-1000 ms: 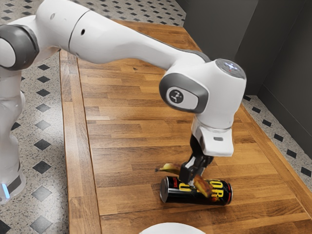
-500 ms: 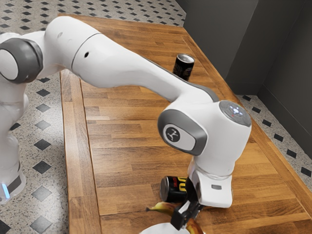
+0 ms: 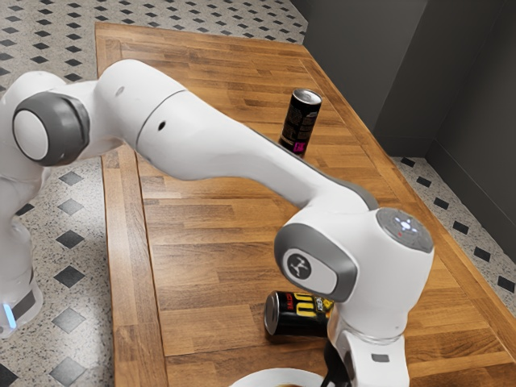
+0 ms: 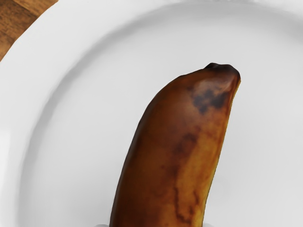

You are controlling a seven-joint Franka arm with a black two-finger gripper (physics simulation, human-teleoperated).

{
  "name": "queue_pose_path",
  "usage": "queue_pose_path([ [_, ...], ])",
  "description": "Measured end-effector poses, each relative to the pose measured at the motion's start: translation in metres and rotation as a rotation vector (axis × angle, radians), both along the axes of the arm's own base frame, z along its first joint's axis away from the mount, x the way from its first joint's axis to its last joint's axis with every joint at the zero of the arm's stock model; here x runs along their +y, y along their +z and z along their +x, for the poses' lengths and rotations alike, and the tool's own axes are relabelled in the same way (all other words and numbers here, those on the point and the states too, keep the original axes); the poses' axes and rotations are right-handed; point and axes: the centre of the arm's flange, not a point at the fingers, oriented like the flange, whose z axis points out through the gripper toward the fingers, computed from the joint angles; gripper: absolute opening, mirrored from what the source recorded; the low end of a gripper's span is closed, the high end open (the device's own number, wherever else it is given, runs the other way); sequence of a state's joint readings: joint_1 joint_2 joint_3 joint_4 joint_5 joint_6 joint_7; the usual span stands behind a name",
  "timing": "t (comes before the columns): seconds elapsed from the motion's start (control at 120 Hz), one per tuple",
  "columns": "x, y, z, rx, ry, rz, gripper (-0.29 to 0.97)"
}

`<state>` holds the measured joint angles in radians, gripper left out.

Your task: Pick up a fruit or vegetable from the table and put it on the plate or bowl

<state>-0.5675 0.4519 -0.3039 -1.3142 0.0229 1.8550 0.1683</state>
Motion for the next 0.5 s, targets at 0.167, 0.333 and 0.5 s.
queue_pose_path([
  [0.167,-0.014,0.001,-0.013,-0.002,-0.003,-0.006,0.18],
  [0.333,-0.025,-0.004,-0.025,0.011,-0.002,-0.006,0.33],
  [0.5,0.006,0.072,-0.005,-0.052,0.061,-0.037,0.56],
])
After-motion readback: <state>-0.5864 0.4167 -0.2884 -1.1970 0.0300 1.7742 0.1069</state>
